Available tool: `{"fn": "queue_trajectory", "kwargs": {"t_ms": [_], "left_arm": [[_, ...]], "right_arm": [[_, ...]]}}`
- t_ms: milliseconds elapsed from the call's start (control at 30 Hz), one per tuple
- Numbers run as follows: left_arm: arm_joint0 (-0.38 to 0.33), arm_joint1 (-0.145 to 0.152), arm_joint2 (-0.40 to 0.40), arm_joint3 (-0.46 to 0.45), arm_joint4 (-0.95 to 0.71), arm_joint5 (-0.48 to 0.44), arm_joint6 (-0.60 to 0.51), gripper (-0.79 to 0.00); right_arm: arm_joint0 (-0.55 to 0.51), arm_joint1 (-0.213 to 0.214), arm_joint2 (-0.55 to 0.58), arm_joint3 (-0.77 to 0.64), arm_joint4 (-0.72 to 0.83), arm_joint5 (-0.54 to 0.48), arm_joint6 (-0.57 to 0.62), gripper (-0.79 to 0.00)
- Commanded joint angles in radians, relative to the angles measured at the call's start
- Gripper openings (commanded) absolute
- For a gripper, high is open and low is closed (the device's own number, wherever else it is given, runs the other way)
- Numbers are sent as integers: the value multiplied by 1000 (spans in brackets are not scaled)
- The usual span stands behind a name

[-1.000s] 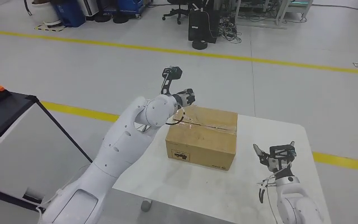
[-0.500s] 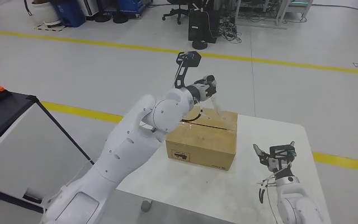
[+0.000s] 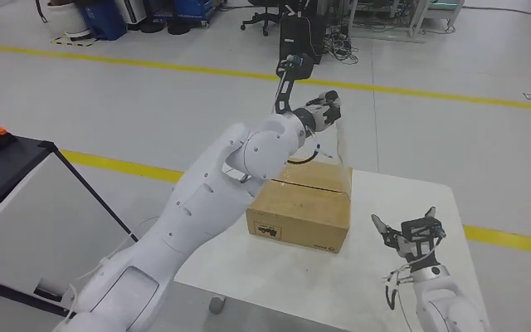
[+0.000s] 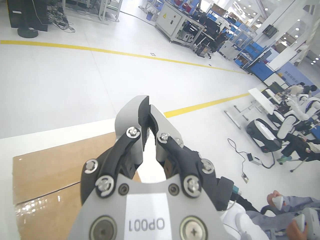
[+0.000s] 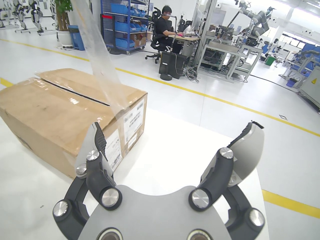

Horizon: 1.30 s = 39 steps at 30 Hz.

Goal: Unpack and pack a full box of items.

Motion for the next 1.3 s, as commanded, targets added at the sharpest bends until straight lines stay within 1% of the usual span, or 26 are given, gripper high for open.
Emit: {"fn": "queue_trajectory", "kwargs": {"t_ms": [0,67,233,400,500,833,867,900,933,1033,1267], "left_arm": [[-10,-7,0,15,-40,-13,-15,-785],[-20,-12,4,24,-54,-21,-36,-785],[-33,-24,9,36,-104,-11,-82,-785],[-37,-35,14,46,-152,-17,-120,-785],[-38,-40,25,51,-152,-31,-122,-785],[-38,-40,25,51,-152,-31,-122,-785],[-38,-40,25,51,-152,-31,-122,-785],[-38,-40,25,51,-152,-31,-122,-785],[-38,-40,25,51,-152,-31,-122,-785],[-38,-40,25,51,-152,-31,-122,-785],[-38,-40,25,51,-152,-31,-122,-785]], "right_arm": [[10,-1,-9,-21,3,-9,21,0],[29,-2,-28,-33,2,-13,45,0],[106,-12,-97,-27,10,32,99,0],[165,-21,-162,-22,9,56,124,0],[192,-26,-191,-18,9,74,127,0],[283,-45,-255,6,35,162,138,0],[291,-47,-258,9,36,169,138,-18],[298,-48,-261,13,37,174,139,-105],[304,-49,-263,16,38,177,141,-289],[317,-52,-265,27,39,182,150,-785],[327,-53,-265,41,16,153,155,-785]]}}
